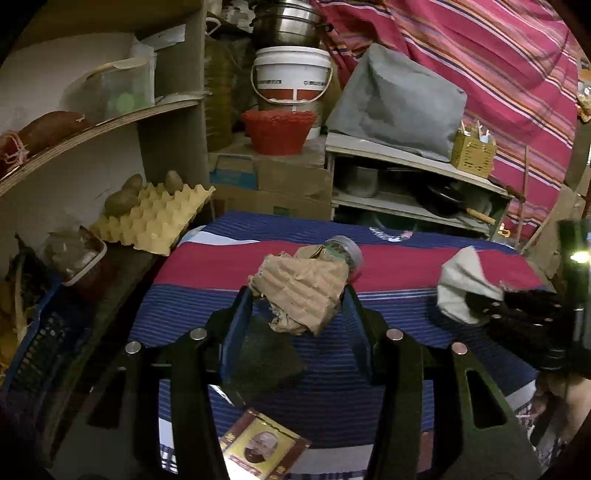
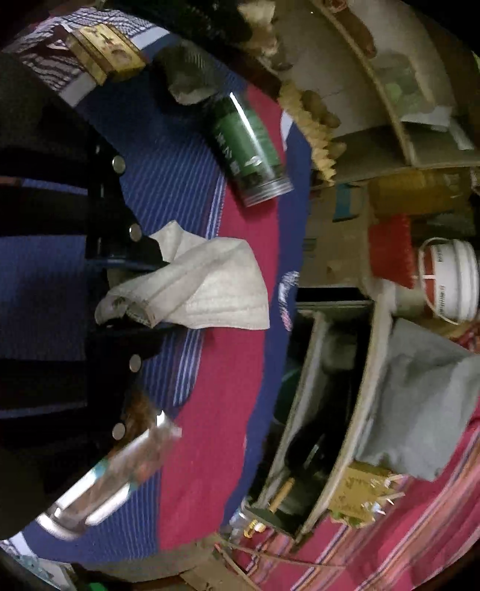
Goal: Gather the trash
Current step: 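Carry the brown paper and beige cloth with both tools over the basket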
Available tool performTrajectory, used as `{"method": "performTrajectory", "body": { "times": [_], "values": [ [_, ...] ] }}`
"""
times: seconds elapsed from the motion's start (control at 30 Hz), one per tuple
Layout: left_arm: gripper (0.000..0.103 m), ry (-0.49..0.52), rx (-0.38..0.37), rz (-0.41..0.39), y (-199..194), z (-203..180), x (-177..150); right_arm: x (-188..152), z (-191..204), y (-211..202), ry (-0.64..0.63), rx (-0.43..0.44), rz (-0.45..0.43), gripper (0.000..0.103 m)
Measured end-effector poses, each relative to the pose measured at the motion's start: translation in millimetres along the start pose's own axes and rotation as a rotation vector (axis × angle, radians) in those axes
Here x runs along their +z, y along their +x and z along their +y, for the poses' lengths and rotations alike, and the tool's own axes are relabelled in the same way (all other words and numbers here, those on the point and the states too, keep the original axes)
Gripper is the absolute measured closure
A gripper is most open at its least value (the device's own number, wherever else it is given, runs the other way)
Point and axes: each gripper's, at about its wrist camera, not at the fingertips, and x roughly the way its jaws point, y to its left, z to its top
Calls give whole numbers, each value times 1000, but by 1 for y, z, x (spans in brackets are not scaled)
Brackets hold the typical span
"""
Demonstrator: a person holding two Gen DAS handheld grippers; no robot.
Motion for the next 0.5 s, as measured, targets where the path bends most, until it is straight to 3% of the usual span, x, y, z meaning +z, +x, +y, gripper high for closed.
{"method": "performTrajectory", "body": {
  "times": [0.5],
  "values": [
    [54, 63, -72, -74, -48, -65, -7, -56, -56, -143, 42, -64, -188, 79]
  ]
}}
